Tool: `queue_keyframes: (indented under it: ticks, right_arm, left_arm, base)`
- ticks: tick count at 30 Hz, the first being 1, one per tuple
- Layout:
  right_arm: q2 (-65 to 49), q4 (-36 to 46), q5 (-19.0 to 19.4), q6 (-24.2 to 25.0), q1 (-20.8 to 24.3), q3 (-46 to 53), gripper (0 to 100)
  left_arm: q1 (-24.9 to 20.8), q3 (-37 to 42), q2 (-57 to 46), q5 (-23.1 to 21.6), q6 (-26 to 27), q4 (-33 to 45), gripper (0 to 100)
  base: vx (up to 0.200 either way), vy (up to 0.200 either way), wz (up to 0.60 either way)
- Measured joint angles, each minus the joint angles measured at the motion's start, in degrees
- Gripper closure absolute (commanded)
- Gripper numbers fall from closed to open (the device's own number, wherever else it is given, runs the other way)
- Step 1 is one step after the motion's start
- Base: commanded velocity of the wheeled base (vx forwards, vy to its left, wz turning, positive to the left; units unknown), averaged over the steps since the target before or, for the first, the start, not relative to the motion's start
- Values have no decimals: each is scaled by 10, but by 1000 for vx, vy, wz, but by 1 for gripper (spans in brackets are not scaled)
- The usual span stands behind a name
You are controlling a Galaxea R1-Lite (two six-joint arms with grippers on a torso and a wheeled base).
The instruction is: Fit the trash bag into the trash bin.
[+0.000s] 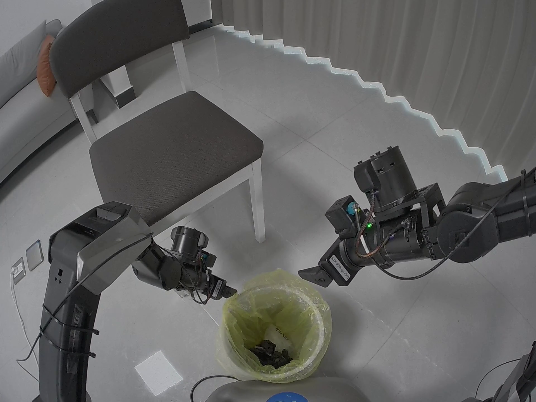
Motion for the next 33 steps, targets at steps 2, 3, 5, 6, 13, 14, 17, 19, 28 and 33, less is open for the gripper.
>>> queue_keyframes:
  ticks: [2,3,5,6,13,14,17,19,28,33]
  right_arm:
    - [-1,1,0,0,0,0,0]
    - [-2,2,0,0,0,0,0]
    - [-5,3,0,0,0,1,0]
    - [-7,4,0,0,0,2,0]
    - [-16,5,0,1,-3,4,0]
    - [-17,5,0,1,-3,4,0]
    - [-19,6,0,1,-2,4,0]
    - [-20,6,0,2,-1,7,0]
    - [-33,8,0,1,-3,12,0]
    - [-39,8,0,1,-3,13,0]
  left_arm:
    - [1,2,1,2,1,1,0]
    - [2,5,1,3,1,1,0]
    - [8,12,0,4,4,2,0]
    - [11,17,-1,4,5,1,0]
    - [47,64,-18,5,20,-2,0]
    - [48,68,-19,5,23,-2,0]
    - [52,83,-24,4,28,-4,0]
    - [53,95,-28,3,28,-10,0]
    - [78,138,-66,-2,25,-40,0]
    - [80,211,-110,-20,22,-70,0]
  base:
    - [0,0,0]
    - [0,0,0]
    - [0,0,0]
    - [0,0,0]
    - [0,0,0]
    - [0,0,0]
    - [0,0,0]
    - [0,0,0]
    - [0,0,0]
    - [0,0,0]
